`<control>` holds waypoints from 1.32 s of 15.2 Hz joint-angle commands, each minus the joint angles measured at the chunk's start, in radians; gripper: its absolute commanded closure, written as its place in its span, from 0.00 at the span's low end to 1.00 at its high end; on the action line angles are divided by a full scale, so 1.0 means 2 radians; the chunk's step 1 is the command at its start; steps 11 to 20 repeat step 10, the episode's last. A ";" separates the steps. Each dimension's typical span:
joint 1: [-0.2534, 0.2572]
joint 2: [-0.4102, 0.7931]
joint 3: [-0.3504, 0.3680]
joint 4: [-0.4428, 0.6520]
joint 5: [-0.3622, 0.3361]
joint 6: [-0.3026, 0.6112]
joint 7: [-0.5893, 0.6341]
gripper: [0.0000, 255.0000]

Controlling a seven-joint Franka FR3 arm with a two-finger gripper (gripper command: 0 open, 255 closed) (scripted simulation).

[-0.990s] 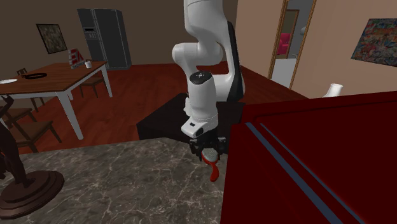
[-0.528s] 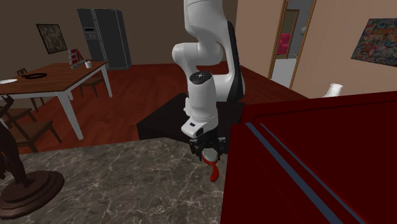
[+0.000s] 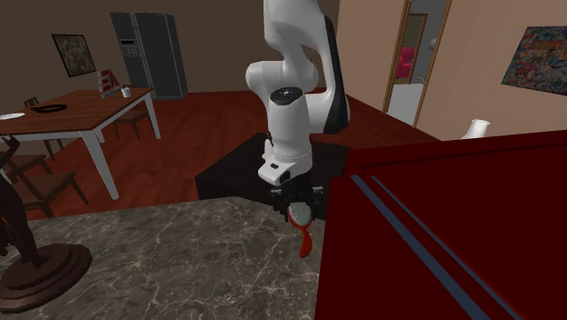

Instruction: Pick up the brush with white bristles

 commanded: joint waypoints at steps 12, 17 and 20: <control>-0.001 -0.089 -0.006 -0.008 -0.030 -0.081 0.030 1.00; -0.001 -0.089 -0.006 -0.008 -0.030 -0.081 0.030 1.00; -0.001 -0.089 -0.006 -0.008 -0.030 -0.081 0.030 1.00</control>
